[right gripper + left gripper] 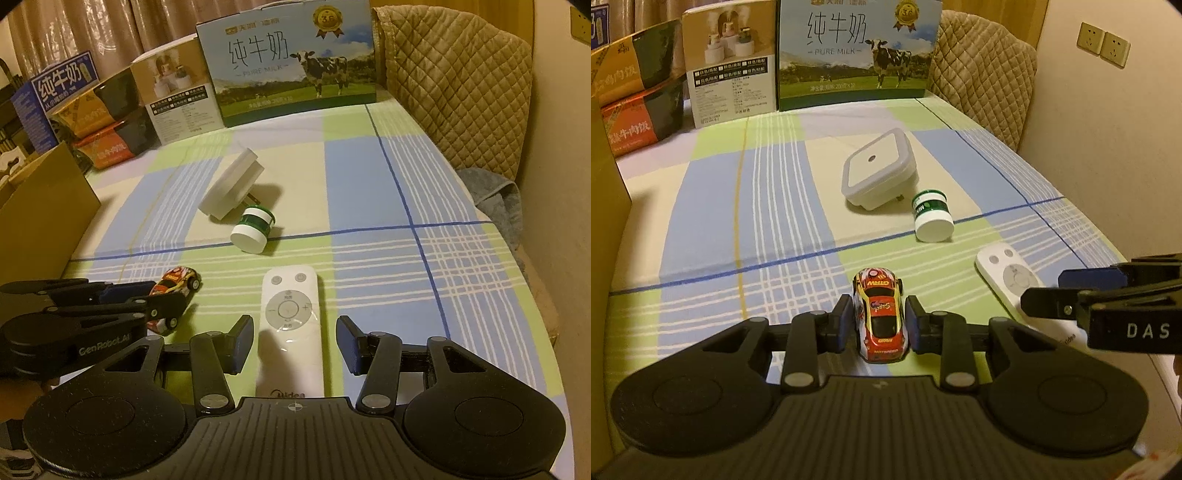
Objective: Organize rigid objects
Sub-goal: 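Lift the toy car with the left tool while the right tool lifts the remote, then carry the toy car and white remote over to the cardboard box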
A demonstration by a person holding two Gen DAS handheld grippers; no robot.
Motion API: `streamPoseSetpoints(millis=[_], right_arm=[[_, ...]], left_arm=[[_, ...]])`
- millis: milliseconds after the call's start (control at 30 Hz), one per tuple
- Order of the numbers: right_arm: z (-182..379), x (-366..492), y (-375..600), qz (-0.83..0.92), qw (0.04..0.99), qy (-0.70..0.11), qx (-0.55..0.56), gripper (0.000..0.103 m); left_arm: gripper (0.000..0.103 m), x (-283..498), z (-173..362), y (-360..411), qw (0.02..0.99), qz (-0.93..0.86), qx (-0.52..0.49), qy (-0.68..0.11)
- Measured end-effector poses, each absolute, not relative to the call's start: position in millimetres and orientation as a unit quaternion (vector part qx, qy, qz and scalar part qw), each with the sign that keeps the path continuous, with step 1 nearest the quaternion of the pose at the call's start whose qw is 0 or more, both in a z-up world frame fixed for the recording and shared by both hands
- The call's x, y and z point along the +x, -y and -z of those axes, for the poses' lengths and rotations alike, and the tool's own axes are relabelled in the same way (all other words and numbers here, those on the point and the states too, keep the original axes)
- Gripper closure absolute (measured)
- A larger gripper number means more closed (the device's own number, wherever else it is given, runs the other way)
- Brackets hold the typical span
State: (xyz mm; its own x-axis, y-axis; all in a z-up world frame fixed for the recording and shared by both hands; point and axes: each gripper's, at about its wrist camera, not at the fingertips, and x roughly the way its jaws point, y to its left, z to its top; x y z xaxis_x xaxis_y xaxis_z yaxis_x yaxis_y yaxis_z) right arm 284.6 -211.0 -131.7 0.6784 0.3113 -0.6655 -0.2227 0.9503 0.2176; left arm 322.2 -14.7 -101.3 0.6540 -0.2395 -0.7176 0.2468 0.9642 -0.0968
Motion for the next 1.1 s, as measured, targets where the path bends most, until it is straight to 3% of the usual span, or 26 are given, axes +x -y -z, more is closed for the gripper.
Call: streamPoseSetpoints(millis=[633, 1000, 1067, 1100], right_arm=[[133.4, 287.7, 204.4, -0.152, 0.914, -0.372, 0.059, 0.056], [145.1, 292.9, 186.5, -0.136, 0.915, -0.379, 0.006, 0.057], [146.7, 292.2, 182.3, -0.131, 0.917, -0.376, -0.006, 0.059], [147.2, 291.9, 180.6, -0.126, 0.918, -0.375, -0.014, 0.065]], left_arm=[[0.078, 323.0, 95.6, 15.2, 0.908, 0.126, 0.009, -0.399], [0.078, 306.0, 79.4, 3.8, 0.912, 0.128, -0.002, -0.389], [0.078, 305.9, 78.2, 4.7, 0.913, 0.129, 0.001, -0.387], [0.078, 305.7, 77.5, 4.9, 0.913, 0.129, 0.000, -0.386]])
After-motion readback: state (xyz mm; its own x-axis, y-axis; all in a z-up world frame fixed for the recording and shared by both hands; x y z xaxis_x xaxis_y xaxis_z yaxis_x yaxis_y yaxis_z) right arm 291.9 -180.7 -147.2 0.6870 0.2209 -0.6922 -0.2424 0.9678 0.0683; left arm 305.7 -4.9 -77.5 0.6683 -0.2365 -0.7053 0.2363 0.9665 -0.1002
